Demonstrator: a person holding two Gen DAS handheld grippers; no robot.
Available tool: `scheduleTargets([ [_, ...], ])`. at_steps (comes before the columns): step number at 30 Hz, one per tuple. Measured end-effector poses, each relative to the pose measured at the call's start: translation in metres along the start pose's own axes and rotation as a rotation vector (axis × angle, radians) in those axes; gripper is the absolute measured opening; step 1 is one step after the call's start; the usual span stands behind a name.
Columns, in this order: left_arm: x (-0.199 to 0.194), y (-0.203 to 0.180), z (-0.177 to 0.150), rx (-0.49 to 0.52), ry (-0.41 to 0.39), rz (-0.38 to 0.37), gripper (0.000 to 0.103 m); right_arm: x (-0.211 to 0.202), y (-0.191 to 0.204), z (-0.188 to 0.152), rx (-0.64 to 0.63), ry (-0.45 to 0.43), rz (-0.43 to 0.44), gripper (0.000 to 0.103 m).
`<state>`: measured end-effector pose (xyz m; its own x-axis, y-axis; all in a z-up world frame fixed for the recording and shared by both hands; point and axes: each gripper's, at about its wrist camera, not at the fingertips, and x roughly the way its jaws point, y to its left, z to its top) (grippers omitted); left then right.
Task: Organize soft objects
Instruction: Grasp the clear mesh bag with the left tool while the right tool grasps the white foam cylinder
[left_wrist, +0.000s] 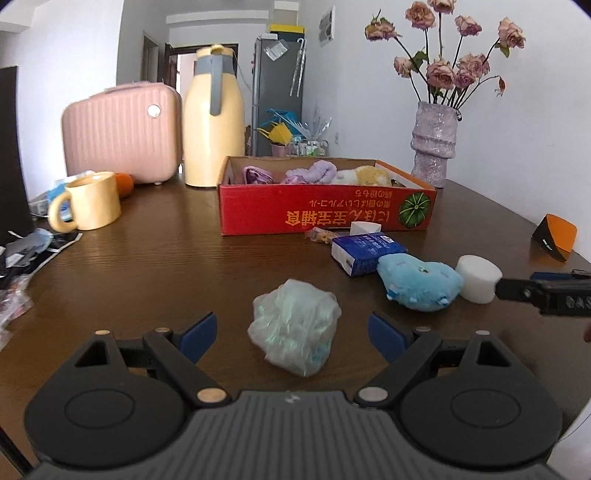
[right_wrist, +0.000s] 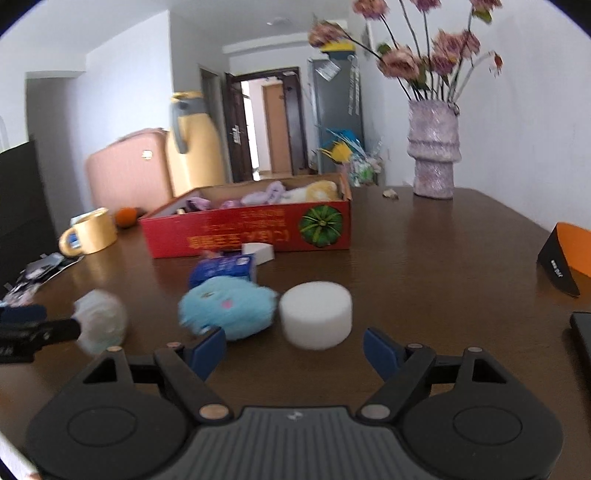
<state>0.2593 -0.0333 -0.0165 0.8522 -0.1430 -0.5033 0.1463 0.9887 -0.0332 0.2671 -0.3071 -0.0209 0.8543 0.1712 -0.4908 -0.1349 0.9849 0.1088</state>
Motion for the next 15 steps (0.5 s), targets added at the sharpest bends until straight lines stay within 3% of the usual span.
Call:
scheduleTargets([
  [3, 0.018, 0.005, 0.005, -0.017, 0.027, -0.023, 0.087, 0.027, -0.008, 0.013, 0.014, 0.014, -0.027, 0.081],
  [8, 0.038, 0.015, 0.008, -0.062, 0.073, -0.041, 0.052, 0.06, -0.013, 0.024, 0.012, 0.038, -0.049, 0.073],
  [15, 0.04, 0.016, 0.007, -0.062, 0.072, -0.056, 0.045, 0.079, -0.015, 0.023, 0.035, 0.074, -0.025, 0.056],
])
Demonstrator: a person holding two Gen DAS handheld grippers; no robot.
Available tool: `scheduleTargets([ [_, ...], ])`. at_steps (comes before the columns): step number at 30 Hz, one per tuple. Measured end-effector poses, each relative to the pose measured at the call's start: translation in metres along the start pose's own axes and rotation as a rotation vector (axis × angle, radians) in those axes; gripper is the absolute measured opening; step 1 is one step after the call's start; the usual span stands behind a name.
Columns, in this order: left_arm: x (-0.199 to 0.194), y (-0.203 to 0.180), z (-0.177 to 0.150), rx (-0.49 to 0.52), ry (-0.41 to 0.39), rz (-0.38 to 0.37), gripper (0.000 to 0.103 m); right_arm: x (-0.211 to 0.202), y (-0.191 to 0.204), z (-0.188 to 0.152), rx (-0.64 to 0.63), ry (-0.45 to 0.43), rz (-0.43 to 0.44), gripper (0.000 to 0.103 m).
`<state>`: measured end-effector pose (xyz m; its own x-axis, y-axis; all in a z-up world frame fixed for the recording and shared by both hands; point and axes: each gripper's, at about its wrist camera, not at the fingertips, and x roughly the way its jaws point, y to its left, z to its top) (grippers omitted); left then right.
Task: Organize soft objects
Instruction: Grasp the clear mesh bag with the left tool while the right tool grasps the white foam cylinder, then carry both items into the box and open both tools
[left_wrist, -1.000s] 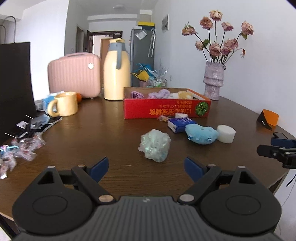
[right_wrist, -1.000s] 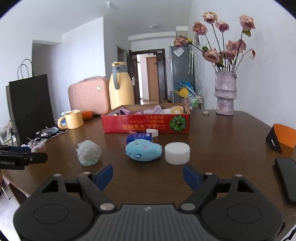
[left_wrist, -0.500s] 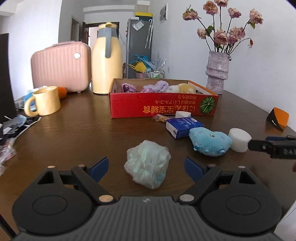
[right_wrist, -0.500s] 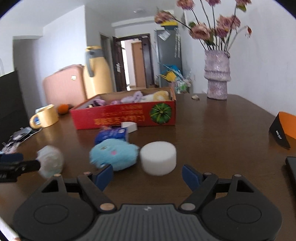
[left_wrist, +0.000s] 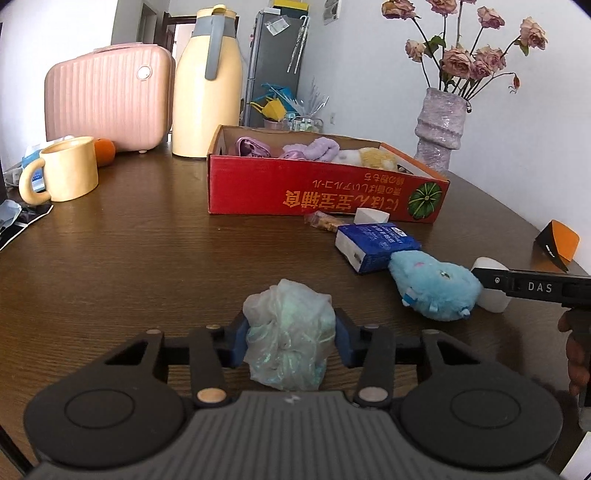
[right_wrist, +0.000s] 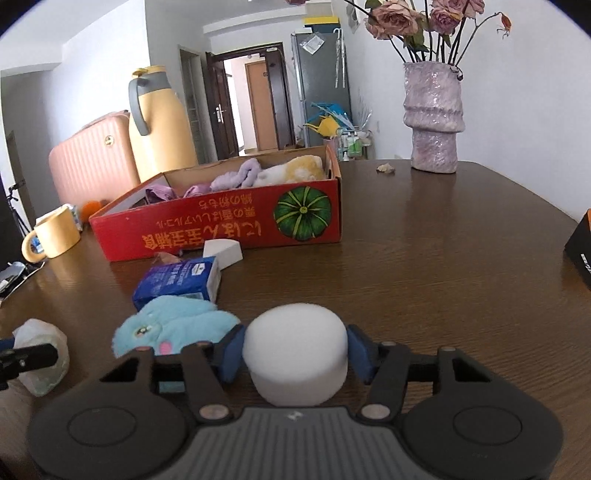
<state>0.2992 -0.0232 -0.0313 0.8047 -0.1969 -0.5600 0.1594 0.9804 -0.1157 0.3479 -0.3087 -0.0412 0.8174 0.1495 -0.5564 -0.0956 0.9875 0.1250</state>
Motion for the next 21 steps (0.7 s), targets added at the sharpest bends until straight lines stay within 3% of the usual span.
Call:
scheduleTargets([
  [6, -0.021, -0.004, 0.0, 0.001, -0.027, -0.004, 0.044, -0.016, -0.002, -0.003, 0.016, -0.016, -0.007, 0.054],
  [21, -0.098, -0.023, -0.015, 0.017, -0.11, -0.028, 0.044, -0.116, 0.017, -0.037, -0.018, -0.091, 0.056, 0.054],
])
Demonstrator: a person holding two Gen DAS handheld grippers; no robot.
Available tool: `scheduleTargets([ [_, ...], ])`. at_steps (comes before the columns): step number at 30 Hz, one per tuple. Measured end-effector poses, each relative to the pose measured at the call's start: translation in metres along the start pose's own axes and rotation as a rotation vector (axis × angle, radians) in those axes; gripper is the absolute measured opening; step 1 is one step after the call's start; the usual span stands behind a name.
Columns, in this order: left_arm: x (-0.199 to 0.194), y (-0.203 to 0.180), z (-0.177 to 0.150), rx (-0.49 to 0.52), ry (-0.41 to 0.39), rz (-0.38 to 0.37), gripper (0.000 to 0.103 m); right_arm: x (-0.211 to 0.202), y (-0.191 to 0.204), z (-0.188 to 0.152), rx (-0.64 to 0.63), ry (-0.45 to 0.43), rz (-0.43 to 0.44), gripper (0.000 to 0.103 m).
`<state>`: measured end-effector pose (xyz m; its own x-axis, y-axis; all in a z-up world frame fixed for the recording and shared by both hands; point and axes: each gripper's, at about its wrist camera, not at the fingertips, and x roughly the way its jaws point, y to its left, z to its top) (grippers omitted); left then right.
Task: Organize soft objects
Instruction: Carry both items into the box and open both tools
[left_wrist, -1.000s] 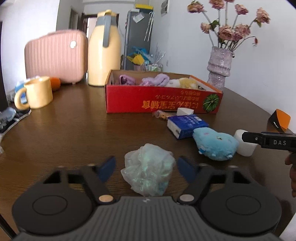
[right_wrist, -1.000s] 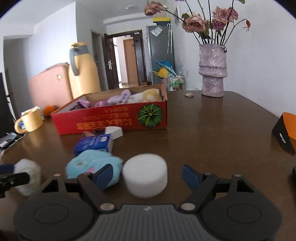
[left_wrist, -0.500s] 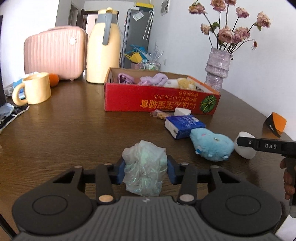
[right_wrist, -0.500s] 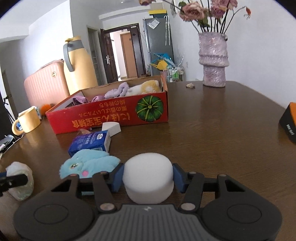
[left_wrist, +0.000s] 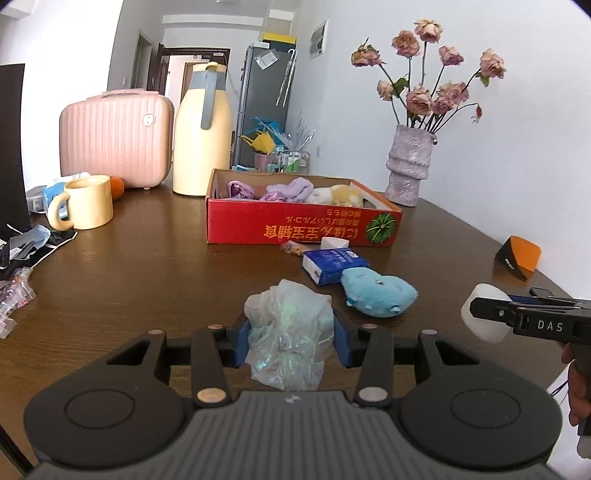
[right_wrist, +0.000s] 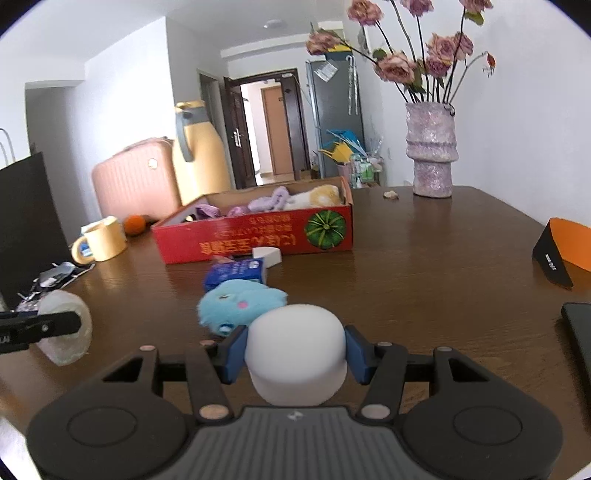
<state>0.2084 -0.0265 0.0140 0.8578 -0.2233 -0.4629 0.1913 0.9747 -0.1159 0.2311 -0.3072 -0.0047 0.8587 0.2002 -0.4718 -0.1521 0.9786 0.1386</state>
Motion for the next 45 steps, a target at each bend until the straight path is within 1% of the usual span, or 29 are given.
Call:
scheduleTargets([
  [5, -0.002, -0.003, 0.002, 0.001, 0.0, 0.002, 0.044, -0.014, 0.002, -0.002, 0.002, -0.02, 0.012, 0.055],
  [6, 0.0, -0.003, 0.004, -0.002, -0.001, -0.007, 0.044, -0.014, 0.002, -0.002, 0.003, -0.022, 0.013, 0.055],
  [8, 0.009, 0.0, 0.014, -0.025, 0.004, -0.055, 0.044, -0.013, 0.002, 0.002, 0.0, -0.025, 0.02, 0.055],
  [11, 0.035, 0.004, 0.049, -0.055, -0.001, -0.116, 0.044, -0.006, 0.003, 0.02, -0.04, -0.042, 0.028, 0.054],
  [14, 0.074, 0.006, 0.102, -0.06, -0.037, -0.161, 0.045, 0.006, 0.01, 0.058, -0.131, -0.101, 0.034, 0.054],
  [16, 0.114, 0.006, 0.142, -0.069, -0.033, -0.173, 0.045, 0.023, 0.011, 0.09, -0.169, -0.129, 0.07, 0.055],
  [18, 0.159, 0.006, 0.174, -0.085, 0.009, -0.172, 0.045, 0.054, 0.009, 0.128, -0.178, -0.124, 0.106, 0.055],
  [19, 0.189, 0.007, 0.191, -0.099, 0.041, -0.157, 0.045, 0.075, 0.009, 0.147, -0.191, -0.108, 0.112, 0.055],
  [21, 0.243, 0.008, 0.213, -0.112, 0.102, -0.132, 0.045, 0.127, 0.009, 0.181, -0.219, -0.05, 0.1, 0.055],
  [23, 0.292, 0.009, 0.224, -0.124, 0.167, -0.131, 0.046, 0.181, 0.011, 0.203, -0.25, 0.02, 0.086, 0.055],
  [25, 0.335, 0.011, 0.226, -0.139, 0.228, -0.117, 0.046, 0.236, 0.015, 0.215, -0.292, 0.09, 0.069, 0.055],
  [27, 0.365, 0.014, 0.223, -0.147, 0.282, -0.11, 0.048, 0.278, 0.016, 0.219, -0.314, 0.156, 0.059, 0.055],
  [28, 0.377, 0.015, 0.22, -0.152, 0.298, -0.105, 0.05, 0.299, 0.016, 0.22, -0.321, 0.184, 0.059, 0.055],
  [29, 0.384, 0.017, 0.217, -0.156, 0.303, -0.103, 0.057, 0.314, 0.017, 0.219, -0.33, 0.209, 0.06, 0.055],
  [30, 0.39, 0.018, 0.215, -0.155, 0.308, -0.104, 0.061, 0.327, 0.019, 0.217, -0.344, 0.235, 0.064, 0.056],
  [31, 0.396, 0.019, 0.213, -0.154, 0.311, -0.106, 0.069, 0.339, 0.02, 0.216, -0.353, 0.252, 0.064, 0.056],
  [32, 0.4, 0.021, 0.212, -0.151, 0.308, -0.1, 0.073, 0.348, 0.02, 0.217, -0.352, 0.262, 0.061, 0.056],
  [34, 0.405, 0.023, 0.212, -0.14, 0.306, -0.094, 0.076, 0.36, 0.022, 0.217, -0.349, 0.27, 0.054, 0.061],
  [37, 0.402, 0.027, 0.214, -0.149, 0.302, -0.103, 0.082, 0.37, 0.023, 0.217, -0.351, 0.279, 0.049, 0.063],
  [42, 0.386, 0.032, 0.225, -0.145, 0.271, -0.088, 0.083, 0.364, 0.021, 0.218, -0.353, 0.26, 0.039, 0.063],
  [45, 0.364, 0.034, 0.234, -0.131, 0.248, -0.074, 0.085, 0.35, 0.018, 0.224, -0.358, 0.245, 0.024, 0.064],
])
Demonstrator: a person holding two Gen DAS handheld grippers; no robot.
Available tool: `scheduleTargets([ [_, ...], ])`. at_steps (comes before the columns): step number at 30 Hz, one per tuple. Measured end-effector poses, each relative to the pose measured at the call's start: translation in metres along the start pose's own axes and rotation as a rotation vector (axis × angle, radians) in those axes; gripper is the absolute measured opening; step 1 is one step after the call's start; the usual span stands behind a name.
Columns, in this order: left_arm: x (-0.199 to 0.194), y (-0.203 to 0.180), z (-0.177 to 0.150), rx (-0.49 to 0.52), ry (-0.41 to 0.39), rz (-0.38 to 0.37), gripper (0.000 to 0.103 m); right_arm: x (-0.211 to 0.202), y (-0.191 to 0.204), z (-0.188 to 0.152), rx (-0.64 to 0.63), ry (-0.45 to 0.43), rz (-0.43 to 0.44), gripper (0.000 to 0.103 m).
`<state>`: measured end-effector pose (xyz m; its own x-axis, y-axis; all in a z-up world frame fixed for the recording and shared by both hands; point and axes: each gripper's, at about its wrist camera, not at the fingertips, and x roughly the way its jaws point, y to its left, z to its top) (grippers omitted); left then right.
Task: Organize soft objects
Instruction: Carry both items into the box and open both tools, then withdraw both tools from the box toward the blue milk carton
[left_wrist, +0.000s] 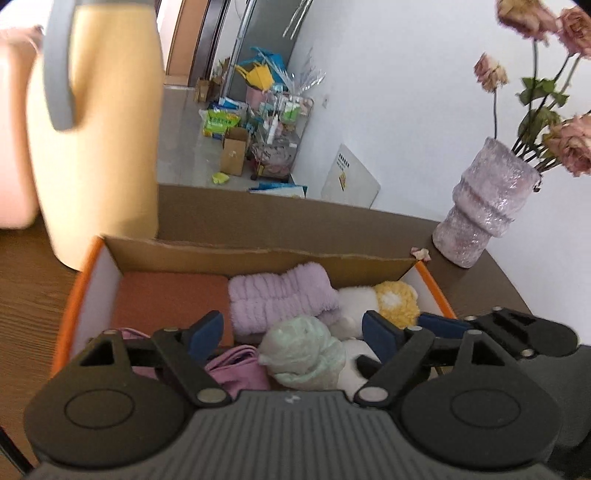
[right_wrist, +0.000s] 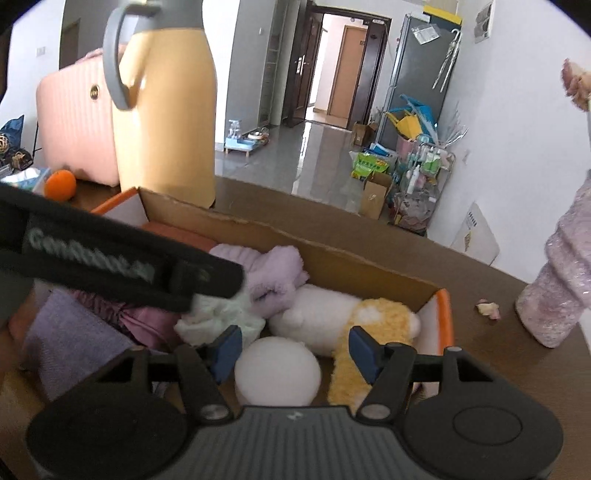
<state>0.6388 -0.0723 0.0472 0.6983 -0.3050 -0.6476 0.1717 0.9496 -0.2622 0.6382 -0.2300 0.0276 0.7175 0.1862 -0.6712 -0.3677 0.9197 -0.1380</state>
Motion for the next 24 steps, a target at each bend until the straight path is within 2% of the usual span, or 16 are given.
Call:
scheduleTargets([
  [3, -0.034, 0.001, 0.001, 0.028, -0.029, 0.026, 0.086, -0.032, -0.004, 0.0, -0.013, -0.021, -0.014, 0.065],
  [6, -0.077, 0.005, -0.003, 0.062, -0.059, 0.052, 0.087, -0.075, -0.012, -0.001, -0.02, -0.064, -0.053, 0.07],
  [9, -0.125, 0.009, -0.016, 0.112, -0.103, 0.091, 0.091, -0.125, -0.027, -0.007, -0.006, -0.109, -0.087, 0.072],
  [12, -0.166, 0.015, -0.035, 0.119, -0.16, 0.122, 0.094, -0.169, -0.041, -0.018, 0.058, -0.145, -0.117, 0.076],
  [15, -0.191, 0.015, -0.049, 0.105, -0.177, 0.14, 0.094, -0.198, -0.046, -0.031, 0.147, -0.162, -0.081, 0.076],
  [18, -0.217, 0.005, -0.065, 0.136, -0.222, 0.16, 0.094, -0.22, -0.037, -0.041, 0.162, -0.188, -0.064, 0.076],
  [21, -0.244, -0.002, -0.1, 0.164, -0.301, 0.198, 0.096, -0.243, -0.023, -0.054, 0.156, -0.237, -0.065, 0.077],
  [24, -0.27, -0.006, -0.154, 0.184, -0.367, 0.2, 0.096, -0.268, -0.004, -0.089, 0.187, -0.308, -0.065, 0.078],
])
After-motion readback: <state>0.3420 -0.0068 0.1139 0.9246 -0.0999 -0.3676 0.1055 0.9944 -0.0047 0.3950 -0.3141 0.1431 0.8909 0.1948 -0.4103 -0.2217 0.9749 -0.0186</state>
